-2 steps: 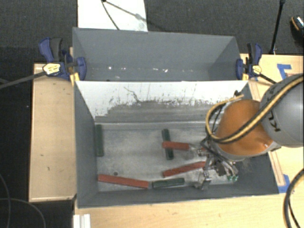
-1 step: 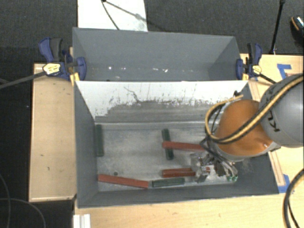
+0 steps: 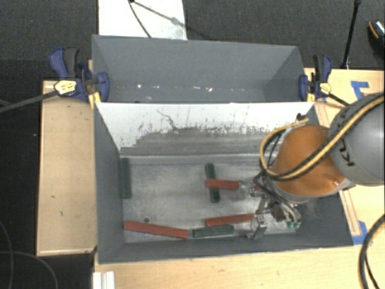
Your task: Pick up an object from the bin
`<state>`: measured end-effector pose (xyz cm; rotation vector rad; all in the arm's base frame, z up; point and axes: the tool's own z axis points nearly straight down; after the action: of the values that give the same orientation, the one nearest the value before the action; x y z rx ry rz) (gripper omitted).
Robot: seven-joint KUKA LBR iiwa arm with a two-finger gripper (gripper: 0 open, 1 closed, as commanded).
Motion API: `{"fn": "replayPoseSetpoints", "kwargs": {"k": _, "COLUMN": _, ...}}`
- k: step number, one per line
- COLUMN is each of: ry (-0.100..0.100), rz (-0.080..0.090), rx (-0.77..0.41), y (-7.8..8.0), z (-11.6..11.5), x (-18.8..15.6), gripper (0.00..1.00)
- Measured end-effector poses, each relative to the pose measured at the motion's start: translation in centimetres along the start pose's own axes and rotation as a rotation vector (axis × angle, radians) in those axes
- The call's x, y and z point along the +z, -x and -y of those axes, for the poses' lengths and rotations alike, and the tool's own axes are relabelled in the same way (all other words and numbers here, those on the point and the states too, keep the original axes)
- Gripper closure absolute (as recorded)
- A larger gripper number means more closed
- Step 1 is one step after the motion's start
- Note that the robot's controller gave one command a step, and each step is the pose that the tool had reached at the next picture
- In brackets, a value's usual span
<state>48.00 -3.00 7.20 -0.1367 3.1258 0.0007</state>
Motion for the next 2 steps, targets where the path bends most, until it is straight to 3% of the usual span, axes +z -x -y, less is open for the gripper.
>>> {"fn": "replayPoseSetpoints", "kwargs": {"k": 1, "ry": 0.001, "rz": -0.009, "rx": 0.002, "y": -0.3, "z": 0.0, "x": 0.2, "gripper": 1.0}}
{"fn": "replayPoseSetpoints", "kwargs": {"k": 2, "ry": -0.001, "rz": -0.003, "rx": -0.141, "y": 1.3, "z": 0.1, "x": -11.2, "gripper": 1.0}}
